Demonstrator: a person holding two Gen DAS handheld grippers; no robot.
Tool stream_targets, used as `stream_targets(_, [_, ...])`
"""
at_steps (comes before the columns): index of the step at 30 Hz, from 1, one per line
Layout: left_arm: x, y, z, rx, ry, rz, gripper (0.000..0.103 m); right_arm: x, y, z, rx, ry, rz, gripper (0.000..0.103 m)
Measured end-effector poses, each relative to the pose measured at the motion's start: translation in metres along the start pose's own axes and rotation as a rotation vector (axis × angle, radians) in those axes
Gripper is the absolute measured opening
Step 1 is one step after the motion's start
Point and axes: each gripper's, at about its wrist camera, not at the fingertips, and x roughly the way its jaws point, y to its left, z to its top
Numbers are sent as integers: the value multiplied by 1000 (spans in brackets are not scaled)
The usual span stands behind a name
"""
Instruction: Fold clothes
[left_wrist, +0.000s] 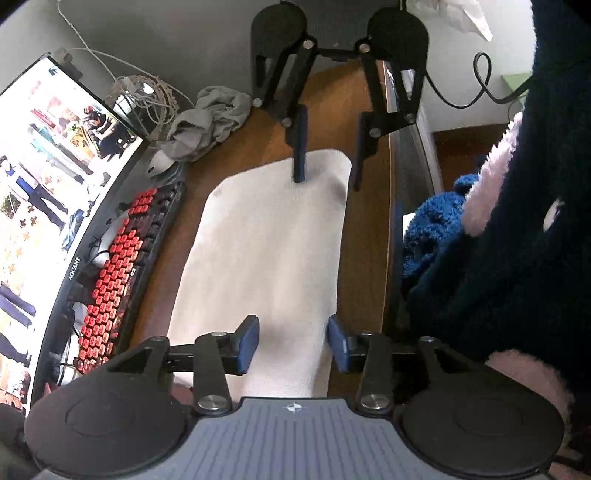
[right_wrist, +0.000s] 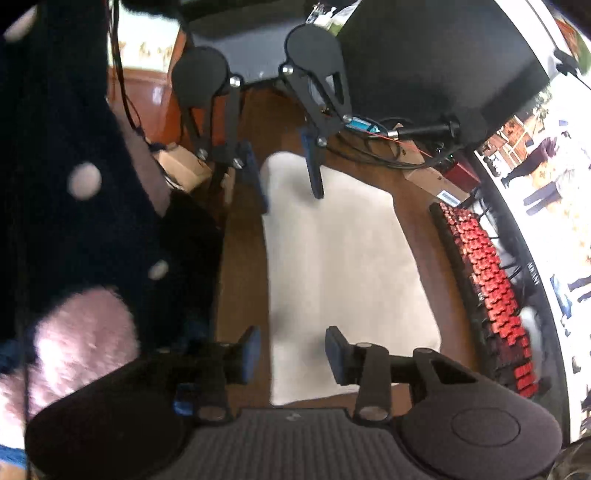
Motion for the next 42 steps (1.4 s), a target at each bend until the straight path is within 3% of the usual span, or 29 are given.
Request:
stream_targets(4, [1,1,-6,-6,12,-7,43,1,-9,-8,32,-6,21,32])
stream_targets(10, [-1,1,-10,-30,17,-4,26,-4,-14,-17,80,13,23,17])
stream_targets(13, [-3,0,-11,-23,13,-5,23,-8,-14,-19,108,22,26,12])
stream_targets(25, [-27,-12,-21,26,70,27,26,-14,-13,-14,164,48,22,12])
stream_targets(29, [-39,-12,-24,-5,89,32,25,-9,-8,1,129,-8,27,16])
stream_targets(31, [-42,-12,-21,-26,59,33,25,-6,-5,9,110,-37,30,27])
stream_targets(33, [-43,-11,-12,-47,3,31,28,-2,-2,16,90,-66,33,29])
stream_targets(36, [-29,-14,4,-14,-77,38,34,7,3,31,37,-107,19,27])
stream_targets(38, [-18,-16,7,12,-85,31,34,13,6,40,5,-124,12,27])
stream_targets(40, [-8,-18,10,38,-93,24,32,18,6,43,-12,-119,16,18])
stream_targets(42, [3,-19,13,65,-101,17,29,20,7,42,-25,-118,10,16])
